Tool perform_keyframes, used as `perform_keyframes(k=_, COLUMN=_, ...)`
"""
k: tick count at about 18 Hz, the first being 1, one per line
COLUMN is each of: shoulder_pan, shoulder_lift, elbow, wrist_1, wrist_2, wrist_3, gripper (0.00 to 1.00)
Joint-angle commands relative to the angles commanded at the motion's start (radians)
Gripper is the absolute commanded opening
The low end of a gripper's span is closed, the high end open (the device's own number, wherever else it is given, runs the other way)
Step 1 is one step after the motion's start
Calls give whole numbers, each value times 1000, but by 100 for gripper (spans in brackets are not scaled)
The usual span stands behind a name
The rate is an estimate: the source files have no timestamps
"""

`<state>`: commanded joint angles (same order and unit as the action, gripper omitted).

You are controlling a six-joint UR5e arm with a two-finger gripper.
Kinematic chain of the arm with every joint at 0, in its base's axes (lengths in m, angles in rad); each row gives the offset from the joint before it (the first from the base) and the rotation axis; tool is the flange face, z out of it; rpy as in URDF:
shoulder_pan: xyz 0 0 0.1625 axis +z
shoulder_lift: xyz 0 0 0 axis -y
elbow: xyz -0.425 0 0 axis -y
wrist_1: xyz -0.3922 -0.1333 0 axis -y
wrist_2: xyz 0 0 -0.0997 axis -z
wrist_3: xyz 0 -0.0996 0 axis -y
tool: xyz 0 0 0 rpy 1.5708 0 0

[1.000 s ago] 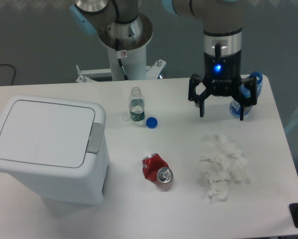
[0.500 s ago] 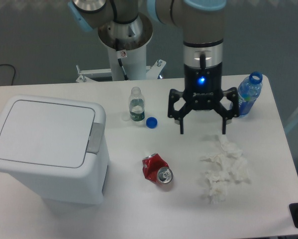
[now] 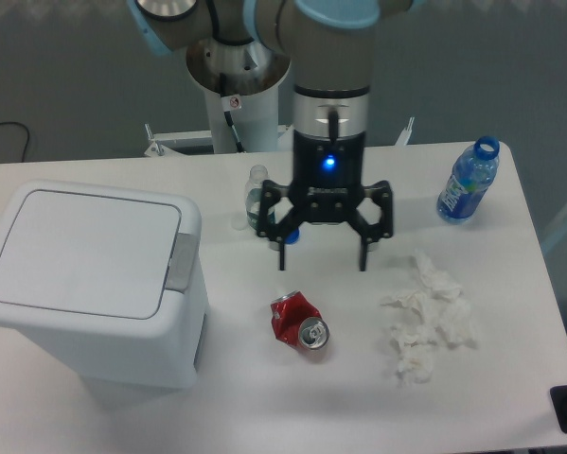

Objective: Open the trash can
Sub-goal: 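Move the gripper across the table to above the white trash can lid, then press down on the trash can lid edge to pop it open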

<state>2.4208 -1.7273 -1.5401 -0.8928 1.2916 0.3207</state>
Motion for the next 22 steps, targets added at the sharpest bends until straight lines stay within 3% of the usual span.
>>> perform_keyframes(k=10, shoulder_pan=-43, shoulder_lift=26, elbow=-58, wrist_1=-3, wrist_2=2, wrist_3=-9, gripper=100)
perform_keyframes(k=22, shoulder_pan=-61, shoulder_lift=17, elbow=-60, wrist_1=-3, wrist_2=3, wrist_3=-9, gripper=100)
